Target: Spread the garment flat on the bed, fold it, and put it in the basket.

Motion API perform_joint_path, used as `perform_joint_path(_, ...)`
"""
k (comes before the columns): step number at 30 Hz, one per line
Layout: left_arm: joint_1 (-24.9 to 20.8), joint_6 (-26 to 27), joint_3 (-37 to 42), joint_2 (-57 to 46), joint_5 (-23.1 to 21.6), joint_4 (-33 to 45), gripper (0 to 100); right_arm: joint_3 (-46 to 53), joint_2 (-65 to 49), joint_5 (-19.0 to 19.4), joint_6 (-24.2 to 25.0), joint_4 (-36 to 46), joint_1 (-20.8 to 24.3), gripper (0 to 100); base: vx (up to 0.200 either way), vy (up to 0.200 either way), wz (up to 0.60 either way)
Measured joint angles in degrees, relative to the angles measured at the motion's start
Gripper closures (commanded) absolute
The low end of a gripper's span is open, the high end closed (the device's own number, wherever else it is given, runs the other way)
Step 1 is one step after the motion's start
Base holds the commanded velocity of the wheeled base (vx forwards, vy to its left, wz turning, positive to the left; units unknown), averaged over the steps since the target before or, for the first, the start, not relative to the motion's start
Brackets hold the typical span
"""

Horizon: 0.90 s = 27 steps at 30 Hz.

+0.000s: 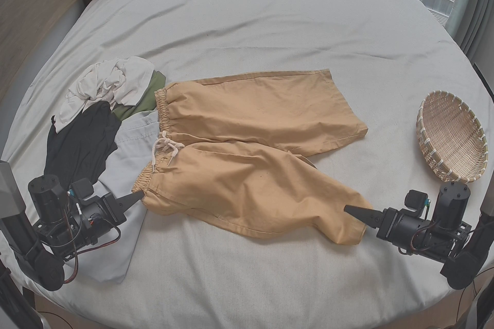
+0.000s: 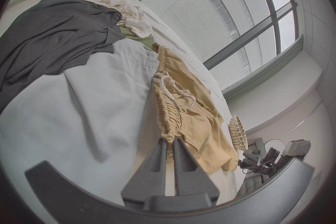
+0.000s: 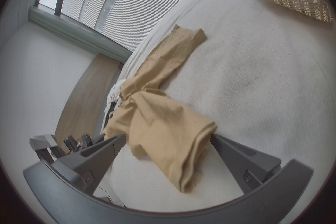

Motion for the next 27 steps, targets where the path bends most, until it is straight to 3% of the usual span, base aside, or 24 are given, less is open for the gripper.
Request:
perform_joint_path(15, -0.2, 0.0, 0.2, 1.6, 0.1, -1.4, 100, 1.8, 4.1, 0.7, -9.2, -1.4, 4.2, 0, 0.0, 0.0, 0.0)
perform_joint_path(26, -0.4, 0.1, 0.4, 2.0, 0.2, -1.5, 100, 0.9, 7.8, 0.3, -10.0, -2.8, 5.6, 0, 0.0, 0.0, 0.0)
perform_joint_path(27, -0.4, 0.1, 0.4, 2.0, 0.2, -1.5, 100, 0.9, 7.9, 0.2, -9.9, -2.8, 5.6, 100, 0.0, 0.0, 0.0)
